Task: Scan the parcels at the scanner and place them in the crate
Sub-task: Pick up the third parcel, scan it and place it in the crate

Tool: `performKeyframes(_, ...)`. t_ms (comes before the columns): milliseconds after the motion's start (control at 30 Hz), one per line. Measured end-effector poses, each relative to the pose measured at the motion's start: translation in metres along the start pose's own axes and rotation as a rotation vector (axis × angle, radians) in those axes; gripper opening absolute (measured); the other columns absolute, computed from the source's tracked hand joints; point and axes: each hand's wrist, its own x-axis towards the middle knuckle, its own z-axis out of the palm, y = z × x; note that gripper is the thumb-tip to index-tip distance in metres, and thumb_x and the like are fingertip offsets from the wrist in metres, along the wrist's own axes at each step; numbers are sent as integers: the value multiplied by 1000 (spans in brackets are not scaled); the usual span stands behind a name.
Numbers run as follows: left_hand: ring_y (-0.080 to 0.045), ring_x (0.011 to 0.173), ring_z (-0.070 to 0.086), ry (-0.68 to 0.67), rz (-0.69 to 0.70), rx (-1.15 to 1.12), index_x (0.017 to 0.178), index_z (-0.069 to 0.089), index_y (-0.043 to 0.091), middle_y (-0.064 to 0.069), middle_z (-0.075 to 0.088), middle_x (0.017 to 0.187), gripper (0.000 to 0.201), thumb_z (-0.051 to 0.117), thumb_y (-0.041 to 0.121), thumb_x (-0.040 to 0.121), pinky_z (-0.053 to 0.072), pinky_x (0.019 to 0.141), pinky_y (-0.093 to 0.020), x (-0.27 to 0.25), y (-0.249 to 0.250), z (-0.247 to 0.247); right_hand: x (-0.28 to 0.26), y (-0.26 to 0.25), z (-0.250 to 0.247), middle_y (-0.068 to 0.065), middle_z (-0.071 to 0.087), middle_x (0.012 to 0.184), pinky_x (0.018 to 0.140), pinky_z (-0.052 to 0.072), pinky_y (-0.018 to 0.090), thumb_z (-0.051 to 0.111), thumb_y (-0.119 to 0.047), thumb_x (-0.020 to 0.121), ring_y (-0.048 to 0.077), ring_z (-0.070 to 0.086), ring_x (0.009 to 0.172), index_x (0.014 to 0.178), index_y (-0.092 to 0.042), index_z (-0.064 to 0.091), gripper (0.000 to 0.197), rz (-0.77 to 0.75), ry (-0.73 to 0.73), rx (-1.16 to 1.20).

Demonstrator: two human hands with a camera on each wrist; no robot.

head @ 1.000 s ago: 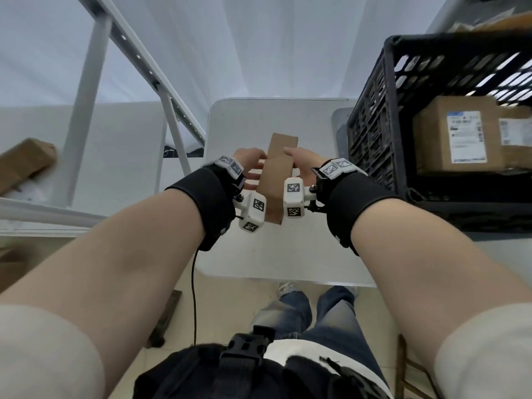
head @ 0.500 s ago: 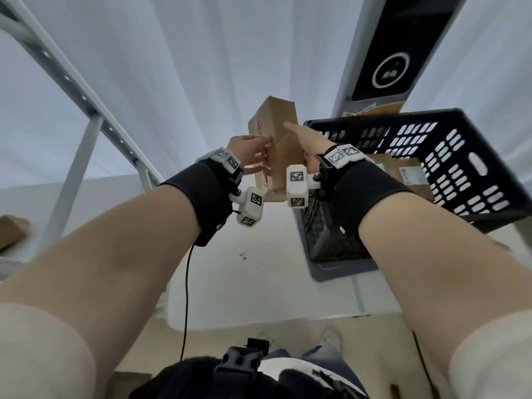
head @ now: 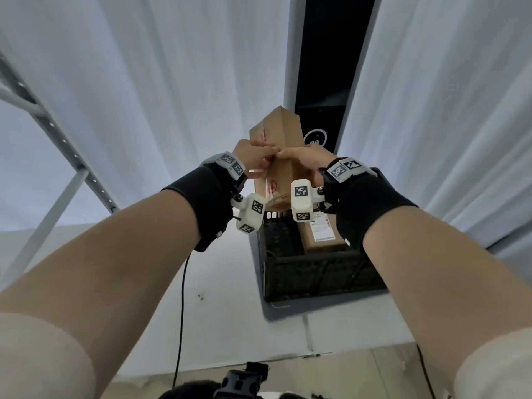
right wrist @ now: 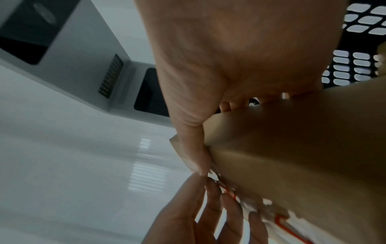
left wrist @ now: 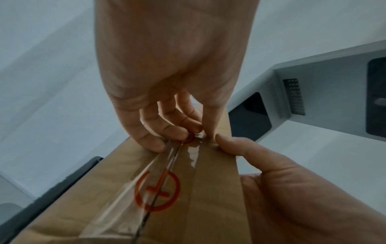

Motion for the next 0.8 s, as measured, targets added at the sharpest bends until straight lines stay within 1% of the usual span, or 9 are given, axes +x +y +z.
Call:
performKeyframes(67, -10, 69, 63, 22, 16, -15, 100, 71, 18, -4, 67, 91, 13, 75, 19, 88, 61, 79, -36, -11, 10, 19, -12, -1, -23, 10, 72, 105, 90, 57, 45, 85, -37, 64, 27, 71, 92, 118, -8, 61, 65, -22, -11, 13)
performKeyframes(100, -9, 68, 63, 37, 26, -17, 102, 71, 18, -3, 68, 91, 14, 75, 19, 89, 61, 74, -33, -17, 15, 30, -17, 0, -36, 9, 72, 105, 91, 57, 46, 85, -36, 65, 27, 71, 92, 117, -9, 60, 64, -35, -15, 19)
performKeyframes(200, -12, 74, 68, 74, 52, -2, 108, 72, 16, -4, 71, 91, 21, 76, 21, 88, 62, 57, -27, -32, 27, 59, -22, 7, -73, 10, 72, 110, 92, 56, 51, 86, -43, 48, 30, 70, 99, 122, -12, 60, 85, -92, -12, 21)
performKeyframes(267, -12, 74, 67, 87, 59, -14, 100, 73, 15, -4, 72, 83, 13, 75, 18, 88, 60, 55, -24, -43, 33, 81, -30, 11, -101, 11, 73, 110, 90, 57, 53, 87, -43, 46, 32, 71, 99, 121, -10, 60, 86, -106, -18, 46)
performKeyframes(367, -10, 71, 62, 110, 82, -1, 87, 74, 18, -2, 68, 77, 5, 72, 13, 88, 60, 57, -23, -58, 44, 106, -44, 15, -133, 12, 72, 110, 87, 56, 59, 88, -43, 43, 34, 71, 98, 123, -12, 59, 90, -102, -34, 80)
performKeyframes(500, -13, 79, 62, 197, 111, 12, 90, 73, 17, -2, 68, 86, 7, 75, 19, 84, 59, 59, -24, -75, 64, 134, -61, 13, -170, 12, 72, 111, 86, 57, 58, 88, -43, 45, 34, 70, 100, 125, -10, 58, 92, -160, -51, 114)
performKeyframes(567, -15, 82, 57, 262, 115, 52, 99, 70, 11, -4, 64, 87, 27, 79, 27, 80, 54, 58, -27, -84, 78, 144, -78, 9, -186, 12, 70, 114, 87, 58, 54, 86, -40, 58, 32, 69, 101, 127, -9, 55, 82, -191, -63, 138)
performKeyframes(667, -20, 97, 55, 332, 128, 105, 132, 59, 3, -14, 63, 123, 75, 81, 44, 73, 50, 63, -30, -96, 96, 151, -95, 1, -207, 11, 66, 121, 91, 56, 52, 82, -34, 70, 30, 65, 107, 132, -10, 50, 74, -232, -106, 191)
performKeyframes(800, -23, 110, 61, 270, 163, 27, 126, 62, 11, -6, 64, 122, 68, 80, 52, 75, 55, 81, -36, -118, 123, 153, -113, -12, -230, 9, 66, 124, 91, 55, 51, 78, -35, 75, 30, 64, 111, 134, -13, 50, 69, -321, -135, 274)
